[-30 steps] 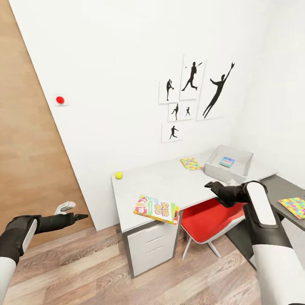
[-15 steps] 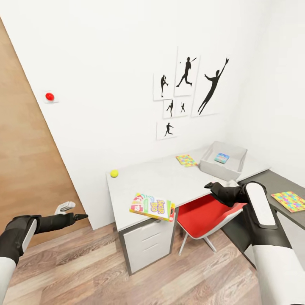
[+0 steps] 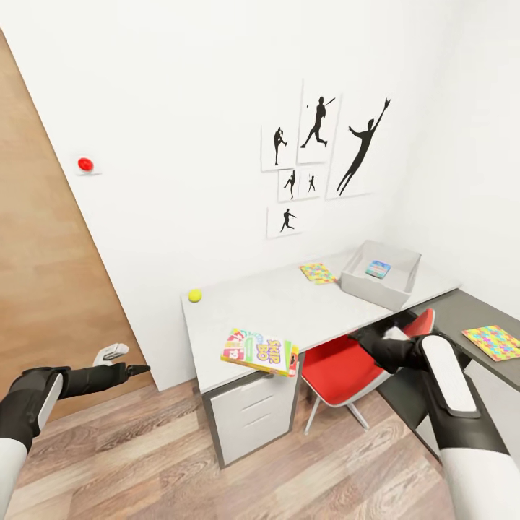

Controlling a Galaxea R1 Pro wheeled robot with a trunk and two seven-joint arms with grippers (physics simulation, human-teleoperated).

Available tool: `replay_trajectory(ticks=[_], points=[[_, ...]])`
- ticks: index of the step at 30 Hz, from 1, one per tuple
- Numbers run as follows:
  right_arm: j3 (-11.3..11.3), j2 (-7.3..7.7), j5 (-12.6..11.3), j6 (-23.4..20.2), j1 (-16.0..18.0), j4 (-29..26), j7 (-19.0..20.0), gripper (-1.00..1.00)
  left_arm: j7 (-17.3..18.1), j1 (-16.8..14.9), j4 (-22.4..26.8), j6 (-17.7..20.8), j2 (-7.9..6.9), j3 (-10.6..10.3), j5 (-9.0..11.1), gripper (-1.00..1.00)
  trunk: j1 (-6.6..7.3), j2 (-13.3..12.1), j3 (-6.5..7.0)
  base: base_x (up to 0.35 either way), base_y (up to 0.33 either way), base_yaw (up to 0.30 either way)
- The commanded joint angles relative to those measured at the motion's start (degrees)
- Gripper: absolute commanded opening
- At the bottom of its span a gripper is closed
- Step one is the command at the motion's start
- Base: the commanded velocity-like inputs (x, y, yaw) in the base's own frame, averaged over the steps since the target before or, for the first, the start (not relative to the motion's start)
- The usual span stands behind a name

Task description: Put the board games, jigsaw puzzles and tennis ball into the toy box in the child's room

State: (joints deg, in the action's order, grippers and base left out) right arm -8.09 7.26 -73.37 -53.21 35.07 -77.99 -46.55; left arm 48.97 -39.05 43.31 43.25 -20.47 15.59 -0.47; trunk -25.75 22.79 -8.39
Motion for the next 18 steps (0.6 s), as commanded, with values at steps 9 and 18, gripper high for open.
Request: replay_trajectory(ticks=[9, 18], points=[[0.20, -0.49, -0.40, -0.14, -6.60, -0.30, 5.76, 1.00, 0.25, -0.06, 0.02, 0.44, -0.08, 0.14, -0.06, 1.00, -0.04, 0.13, -0.13, -0.004, 0.000, 0.000], [0.54, -0.88, -0.21, 0.00, -13.91, 1.43, 10.29, 1.00, 0.25, -0.06, 0.00, 0.44, 0.06, 0.14, 0.06, 1.00, -0.04, 0.13, -0.13, 0.000, 0.000, 0.000]])
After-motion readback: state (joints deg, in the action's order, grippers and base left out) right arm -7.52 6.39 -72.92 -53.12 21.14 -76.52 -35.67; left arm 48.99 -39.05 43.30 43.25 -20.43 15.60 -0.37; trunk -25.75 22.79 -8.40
